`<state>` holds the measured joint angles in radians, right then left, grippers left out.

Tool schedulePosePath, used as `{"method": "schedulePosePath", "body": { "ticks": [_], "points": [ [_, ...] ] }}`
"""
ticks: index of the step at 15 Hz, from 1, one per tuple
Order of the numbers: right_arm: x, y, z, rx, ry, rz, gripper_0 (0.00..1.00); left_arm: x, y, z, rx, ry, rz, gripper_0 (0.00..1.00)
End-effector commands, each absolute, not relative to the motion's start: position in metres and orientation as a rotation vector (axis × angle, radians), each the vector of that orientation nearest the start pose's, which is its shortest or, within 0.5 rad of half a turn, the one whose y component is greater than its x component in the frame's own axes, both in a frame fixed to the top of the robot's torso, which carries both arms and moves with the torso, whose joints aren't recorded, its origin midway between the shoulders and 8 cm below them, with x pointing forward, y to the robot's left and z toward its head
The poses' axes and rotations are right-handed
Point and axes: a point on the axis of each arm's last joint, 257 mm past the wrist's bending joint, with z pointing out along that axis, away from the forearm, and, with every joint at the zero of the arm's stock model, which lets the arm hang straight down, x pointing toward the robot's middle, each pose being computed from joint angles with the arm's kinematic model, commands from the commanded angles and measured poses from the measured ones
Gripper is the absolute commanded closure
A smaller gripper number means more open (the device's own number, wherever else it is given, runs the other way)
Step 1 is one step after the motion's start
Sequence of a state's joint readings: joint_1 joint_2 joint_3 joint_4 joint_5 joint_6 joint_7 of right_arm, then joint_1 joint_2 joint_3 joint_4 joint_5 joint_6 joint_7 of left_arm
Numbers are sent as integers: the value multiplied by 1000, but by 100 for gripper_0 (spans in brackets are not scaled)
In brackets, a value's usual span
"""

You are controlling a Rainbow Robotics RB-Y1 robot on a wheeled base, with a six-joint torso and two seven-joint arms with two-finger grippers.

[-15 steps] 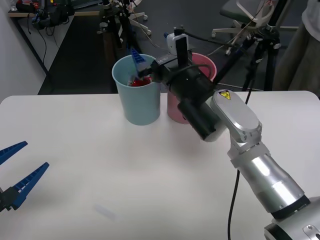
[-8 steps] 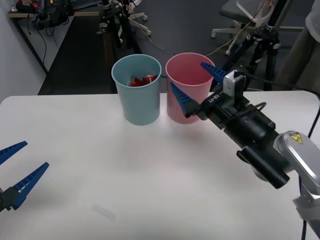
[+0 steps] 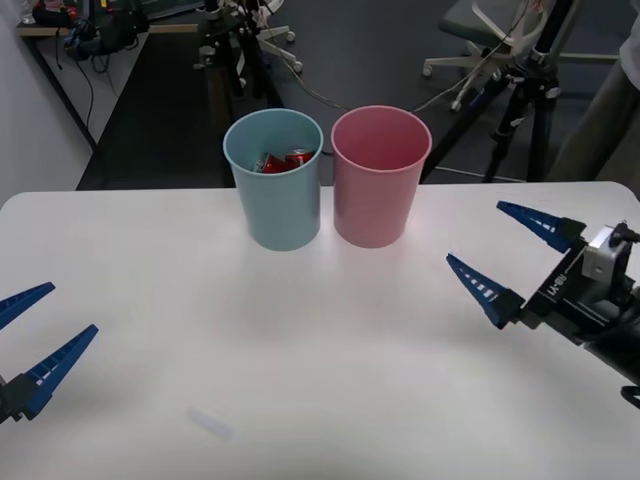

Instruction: Grasp the object on the table and drop it into the matching bin: aluminum can to the light blue bin, PET bottle to the pink bin.

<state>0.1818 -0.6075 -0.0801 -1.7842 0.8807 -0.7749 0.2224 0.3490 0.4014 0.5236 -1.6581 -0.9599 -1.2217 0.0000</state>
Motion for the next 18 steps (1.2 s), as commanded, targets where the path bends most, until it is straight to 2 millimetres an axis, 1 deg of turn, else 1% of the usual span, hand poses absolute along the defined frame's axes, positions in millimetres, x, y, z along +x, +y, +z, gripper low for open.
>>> {"method": "schedulePosePath", "body": {
  "ticks": [1, 2, 4, 6, 8, 12, 14, 18],
  "points": [
    [404, -256, -154, -708, 1395, 421, 0, 342, 330, -169, 465, 1441, -567, 0],
    [397, -272, -158, -702, 1420, 402, 0, 342, 330, -169, 465, 1441, -567, 0],
    [384, -292, -161, -697, 1445, 386, 0, 342, 330, -169, 465, 1441, -567, 0],
    [367, -310, -163, -661, 1488, 417, 0, 342, 330, -169, 465, 1441, -567, 0],
    [355, -322, -163, -639, 1516, 436, 0, 342, 330, -169, 465, 1441, -567, 0],
    [337, -339, -163, -611, 1538, 440, 0, 342, 330, -169, 465, 1441, -567, 0],
    [331, -345, -161, -616, 1543, 435, 0, 342, 330, -169, 465, 1441, -567, 0],
    [329, -347, -161, -628, 1543, 427, 0, 342, 330, -169, 465, 1441, -567, 0]
  ]
}}
